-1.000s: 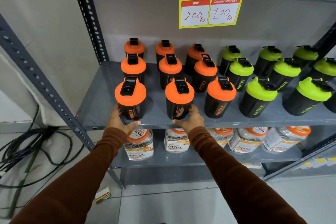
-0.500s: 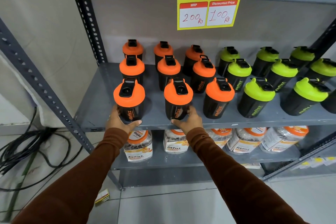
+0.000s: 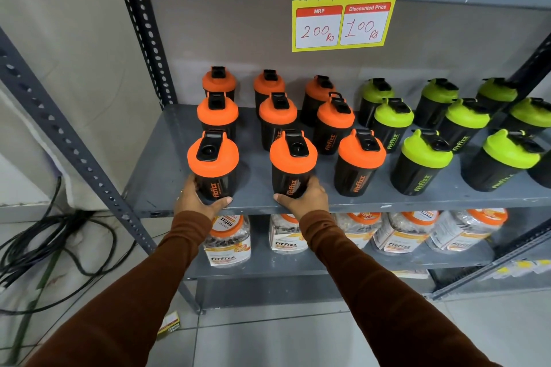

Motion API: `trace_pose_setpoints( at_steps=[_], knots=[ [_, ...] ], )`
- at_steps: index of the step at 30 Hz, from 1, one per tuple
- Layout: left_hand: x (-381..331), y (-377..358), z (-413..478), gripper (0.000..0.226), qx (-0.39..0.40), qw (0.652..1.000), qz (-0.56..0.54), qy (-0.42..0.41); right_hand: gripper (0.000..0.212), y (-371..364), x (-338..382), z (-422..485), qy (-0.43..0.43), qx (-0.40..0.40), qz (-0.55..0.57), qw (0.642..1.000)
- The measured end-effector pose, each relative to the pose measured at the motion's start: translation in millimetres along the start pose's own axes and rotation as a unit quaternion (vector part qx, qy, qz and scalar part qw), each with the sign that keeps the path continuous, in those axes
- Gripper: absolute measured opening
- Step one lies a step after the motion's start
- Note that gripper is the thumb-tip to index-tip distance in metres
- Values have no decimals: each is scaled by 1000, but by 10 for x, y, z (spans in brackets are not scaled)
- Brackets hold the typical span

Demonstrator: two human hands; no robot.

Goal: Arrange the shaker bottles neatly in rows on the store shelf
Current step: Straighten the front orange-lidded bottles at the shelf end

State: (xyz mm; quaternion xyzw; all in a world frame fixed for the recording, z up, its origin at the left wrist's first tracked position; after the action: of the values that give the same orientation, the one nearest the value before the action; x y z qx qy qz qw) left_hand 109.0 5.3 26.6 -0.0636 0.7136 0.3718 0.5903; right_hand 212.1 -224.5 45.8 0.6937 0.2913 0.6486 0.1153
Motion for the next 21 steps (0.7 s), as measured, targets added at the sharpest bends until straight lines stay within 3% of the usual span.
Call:
trace_pose_setpoints(
  at_steps=[21],
  knots=[
    [20,-13,19,76,-1,1000,6,-5,63,21,-24,1,-1,0,-13,1000]
  ],
)
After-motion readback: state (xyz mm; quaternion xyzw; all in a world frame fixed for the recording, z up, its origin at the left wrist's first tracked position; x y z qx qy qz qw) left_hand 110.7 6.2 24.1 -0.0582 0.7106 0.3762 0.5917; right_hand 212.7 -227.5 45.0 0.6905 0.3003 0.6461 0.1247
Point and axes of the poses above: each hand's wrist, its own z-axis towards the middle knuckle, its own y-axis out of the back of the hand, x = y × z, the point moved 7 cm from there along z, towards the middle knuckle, and after that the axes turned 6 degrees about x, right-handed, at the moved point
